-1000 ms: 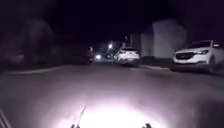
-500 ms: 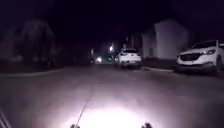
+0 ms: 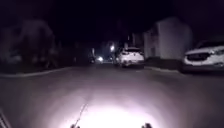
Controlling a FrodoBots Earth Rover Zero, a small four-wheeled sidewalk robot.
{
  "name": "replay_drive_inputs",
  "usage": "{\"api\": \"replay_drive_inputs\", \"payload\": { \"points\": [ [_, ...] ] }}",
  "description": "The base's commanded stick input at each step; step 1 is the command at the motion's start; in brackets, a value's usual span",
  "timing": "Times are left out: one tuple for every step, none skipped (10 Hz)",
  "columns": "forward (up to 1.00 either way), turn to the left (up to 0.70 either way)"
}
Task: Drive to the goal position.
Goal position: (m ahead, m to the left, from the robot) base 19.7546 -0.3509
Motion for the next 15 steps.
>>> {"api": "replay_drive_inputs", "payload": {
  "points": [
    [0.70, 0.00],
    [0.70, 0.00],
    [0.70, 0.00],
    [0.70, 0.00],
    [0.70, 0.00],
    [0.70, 0.00],
    [0.70, 0.00],
    [0.70, 0.00],
    [0.70, 0.00],
    [0.70, 0.00],
    [0.70, 0.00],
    [0.70, 0.00],
    [0.70, 0.00],
    [0.70, 0.00],
    [0.70, 0.00]
  ]
}}
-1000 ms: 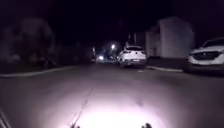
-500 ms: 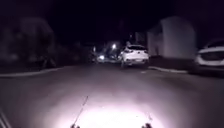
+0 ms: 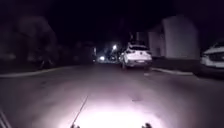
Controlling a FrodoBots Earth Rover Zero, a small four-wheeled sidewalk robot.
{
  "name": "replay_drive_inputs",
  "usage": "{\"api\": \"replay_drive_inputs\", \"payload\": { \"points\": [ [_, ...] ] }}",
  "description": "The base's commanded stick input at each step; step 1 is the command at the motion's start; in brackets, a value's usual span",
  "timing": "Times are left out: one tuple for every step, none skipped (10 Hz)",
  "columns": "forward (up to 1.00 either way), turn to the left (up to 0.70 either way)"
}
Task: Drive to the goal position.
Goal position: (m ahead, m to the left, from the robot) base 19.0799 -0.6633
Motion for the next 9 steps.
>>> {"api": "replay_drive_inputs", "payload": {
  "points": [
    [0.70, 0.00],
    [0.70, 0.00],
    [0.70, 0.00],
    [0.70, 0.00],
    [0.70, 0.00],
    [0.70, 0.00],
    [0.70, 0.00],
    [0.70, 0.00],
    [0.70, 0.00]
  ]
}}
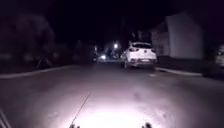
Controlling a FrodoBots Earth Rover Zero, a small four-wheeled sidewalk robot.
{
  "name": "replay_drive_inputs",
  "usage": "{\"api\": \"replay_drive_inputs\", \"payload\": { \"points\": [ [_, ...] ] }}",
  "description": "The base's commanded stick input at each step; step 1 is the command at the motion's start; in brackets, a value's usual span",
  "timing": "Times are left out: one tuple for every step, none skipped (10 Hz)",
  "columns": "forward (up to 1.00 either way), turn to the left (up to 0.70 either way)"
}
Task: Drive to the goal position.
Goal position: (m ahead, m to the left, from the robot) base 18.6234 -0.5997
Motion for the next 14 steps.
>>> {"api": "replay_drive_inputs", "payload": {
  "points": [
    [0.70, 0.00],
    [0.70, 0.00],
    [0.70, 0.00],
    [0.70, 0.00],
    [0.70, 0.00],
    [0.70, 0.00],
    [0.70, 0.00],
    [0.70, 0.00],
    [0.70, 0.00],
    [0.70, 0.00],
    [0.70, 0.00],
    [0.70, 0.00],
    [0.70, 0.00],
    [0.70, 0.00]
  ]
}}
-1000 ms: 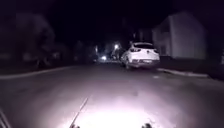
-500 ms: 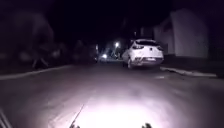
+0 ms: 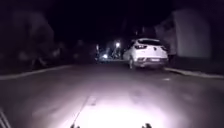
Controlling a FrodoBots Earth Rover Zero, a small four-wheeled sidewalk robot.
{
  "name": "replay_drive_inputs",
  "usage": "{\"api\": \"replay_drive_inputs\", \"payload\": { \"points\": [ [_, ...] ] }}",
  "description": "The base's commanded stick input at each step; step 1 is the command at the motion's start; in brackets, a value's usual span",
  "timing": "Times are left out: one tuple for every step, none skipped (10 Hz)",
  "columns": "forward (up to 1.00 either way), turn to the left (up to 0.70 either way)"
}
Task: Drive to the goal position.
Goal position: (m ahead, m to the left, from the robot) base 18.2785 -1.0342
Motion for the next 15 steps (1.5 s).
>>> {"api": "replay_drive_inputs", "payload": {
  "points": [
    [0.70, 0.00],
    [0.70, 0.00],
    [0.70, 0.00],
    [0.70, 0.00],
    [0.70, 0.00],
    [0.70, 0.00],
    [0.70, 0.00],
    [0.70, -0.05],
    [0.70, -0.19],
    [0.70, -0.31],
    [0.70, 0.00],
    [0.70, 0.00],
    [0.70, 0.00],
    [0.70, 0.00],
    [0.70, 0.00]
  ]
}}
